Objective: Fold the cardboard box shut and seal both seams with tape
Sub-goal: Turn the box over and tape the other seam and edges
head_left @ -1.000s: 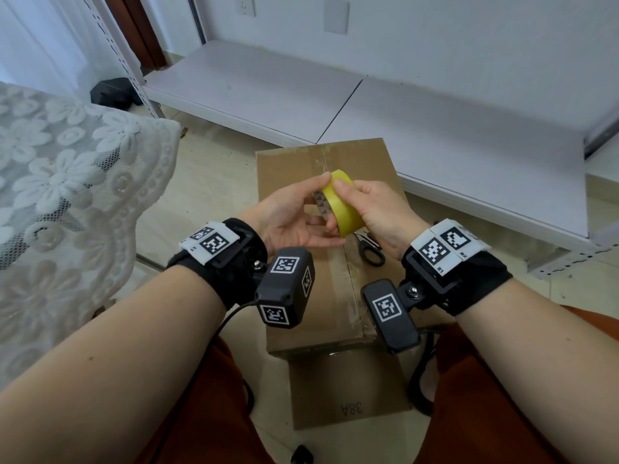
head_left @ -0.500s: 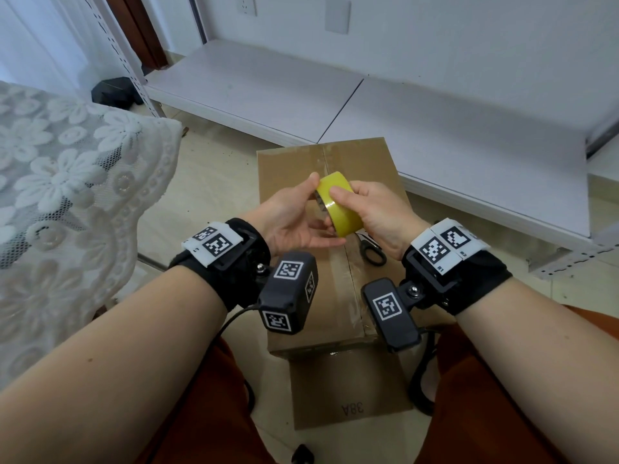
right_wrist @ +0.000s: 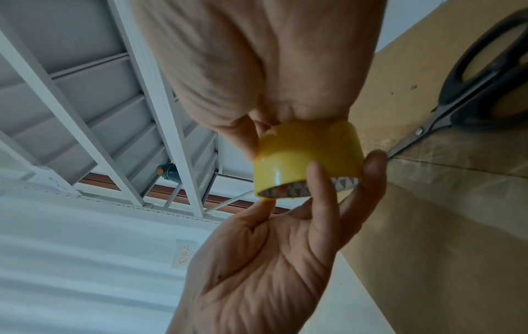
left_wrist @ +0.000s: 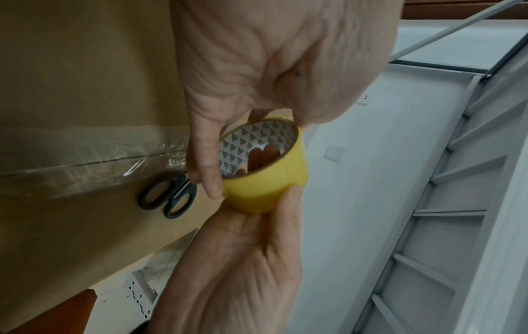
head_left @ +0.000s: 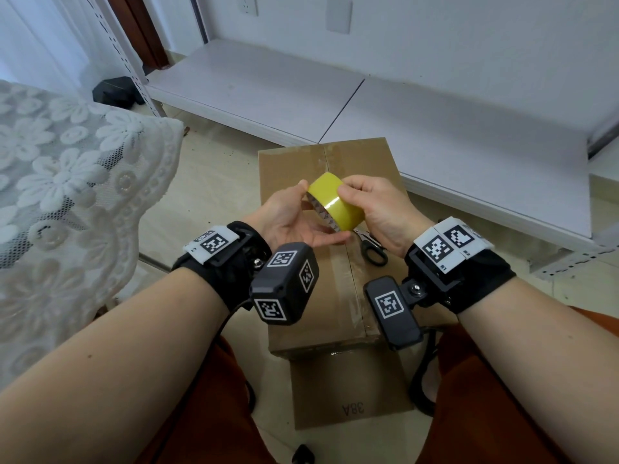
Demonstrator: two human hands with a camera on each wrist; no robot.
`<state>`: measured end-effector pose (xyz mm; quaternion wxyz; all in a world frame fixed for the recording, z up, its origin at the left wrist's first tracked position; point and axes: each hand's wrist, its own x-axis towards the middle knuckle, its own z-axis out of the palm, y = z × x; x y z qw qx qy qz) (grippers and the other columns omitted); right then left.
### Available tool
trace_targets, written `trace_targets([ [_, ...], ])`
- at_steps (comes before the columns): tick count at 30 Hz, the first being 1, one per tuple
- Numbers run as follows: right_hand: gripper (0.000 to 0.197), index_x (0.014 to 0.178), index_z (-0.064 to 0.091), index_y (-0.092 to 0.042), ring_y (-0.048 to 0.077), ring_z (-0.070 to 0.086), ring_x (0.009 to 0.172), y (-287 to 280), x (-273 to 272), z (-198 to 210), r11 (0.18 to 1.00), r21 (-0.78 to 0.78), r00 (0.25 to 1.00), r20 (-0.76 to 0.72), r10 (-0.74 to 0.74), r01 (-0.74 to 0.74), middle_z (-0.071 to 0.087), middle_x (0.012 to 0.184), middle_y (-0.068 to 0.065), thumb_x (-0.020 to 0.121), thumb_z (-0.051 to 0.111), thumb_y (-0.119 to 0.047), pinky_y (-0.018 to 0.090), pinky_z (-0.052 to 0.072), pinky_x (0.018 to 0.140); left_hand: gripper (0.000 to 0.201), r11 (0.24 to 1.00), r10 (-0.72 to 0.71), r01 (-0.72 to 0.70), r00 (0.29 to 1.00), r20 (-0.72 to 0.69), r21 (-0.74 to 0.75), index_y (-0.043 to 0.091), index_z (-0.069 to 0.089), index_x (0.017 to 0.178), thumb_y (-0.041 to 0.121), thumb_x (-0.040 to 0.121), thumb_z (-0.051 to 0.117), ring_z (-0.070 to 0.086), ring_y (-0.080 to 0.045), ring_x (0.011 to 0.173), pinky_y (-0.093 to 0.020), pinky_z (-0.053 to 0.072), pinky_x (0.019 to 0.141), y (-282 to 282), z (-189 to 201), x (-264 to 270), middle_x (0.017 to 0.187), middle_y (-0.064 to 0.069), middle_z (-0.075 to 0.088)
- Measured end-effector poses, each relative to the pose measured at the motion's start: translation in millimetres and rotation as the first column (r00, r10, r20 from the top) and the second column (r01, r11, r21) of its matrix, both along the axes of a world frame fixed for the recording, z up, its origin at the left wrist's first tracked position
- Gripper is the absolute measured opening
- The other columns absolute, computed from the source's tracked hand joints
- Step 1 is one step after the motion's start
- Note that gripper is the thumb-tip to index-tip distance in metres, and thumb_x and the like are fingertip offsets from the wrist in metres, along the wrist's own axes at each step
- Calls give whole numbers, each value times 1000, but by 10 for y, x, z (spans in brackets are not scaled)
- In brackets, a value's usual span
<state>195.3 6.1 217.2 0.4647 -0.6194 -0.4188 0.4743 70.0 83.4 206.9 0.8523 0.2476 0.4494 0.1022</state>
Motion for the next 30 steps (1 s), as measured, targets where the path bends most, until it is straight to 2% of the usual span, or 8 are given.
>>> trace_targets([
  [4,25,94,63,0,15,49,76,-19,-48,-18,995,-53,995,61,-78,81,56,84,9,95,53,-23,28,40,70,56,997,70,-70,997,-23,11,7,39,133,51,101,25,58,-57,97,-46,58,54,25,-20,40,120,-39,51],
  [8,19,85,63,-10,18,54,76,-26,-66,-20,994,-76,996,-30,-86,84,59,88,12,94,56,-26,30,45,68,55,998,66,-66,998,-16,6,8,39,134,50,101,27,58,-56,101,-48,58,57,27,-3,47,123,-39,49],
  [11,10,91,64,-8,15,58,75,-34,-73,-34,996,-72,998,-40,-49,46,62,87,11,88,64,-18,24,49,62,55,998,59,-58,998,-21,17,7,41,133,48,101,26,59,-55,99,-48,58,56,18,17,39,121,-37,52],
  [14,21,99,63,-7,9,61,67,-44,-83,-50,999,-42,1000,-1,-1,1,64,82,7,80,72,-6,17,49,55,55,997,62,-61,998,-32,45,6,41,134,48,102,23,62,-47,92,-46,58,53,10,27,30,117,-30,58],
  [17,25,101,63,-5,11,63,70,-39,-73,-66,1000,-30,1000,-16,8,-9,65,85,8,78,73,-4,18,51,57,56,998,45,-42,998,-42,55,6,42,133,49,102,23,62,-46,93,-43,58,53,-1,47,15,117,-29,59],
  [21,4,93,63,-11,10,64,68,-37,-80,-57,999,-30,997,-77,19,-21,67,79,5,89,62,-12,22,51,59,56,998,44,-41,998,-48,51,7,43,132,50,101,25,58,-50,107,-43,58,54,-5,60,9,107,-26,57],
  [25,18,101,62,-6,27,63,88,-35,-71,-61,999,-31,997,-66,33,-35,66,89,13,98,47,-18,40,51,78,58,999,26,-23,999,-47,48,6,42,133,51,100,25,60,-54,95,-43,59,56,11,49,8,100,-27,56],
  [30,36,109,59,1,30,64,89,-25,-64,-50,999,-32,991,-132,-1,-3,66,96,21,101,39,-27,38,51,77,58,999,14,-12,999,-49,42,7,39,133,53,100,25,60,-55,92,-43,59,58,21,38,1,110,-32,54],
])
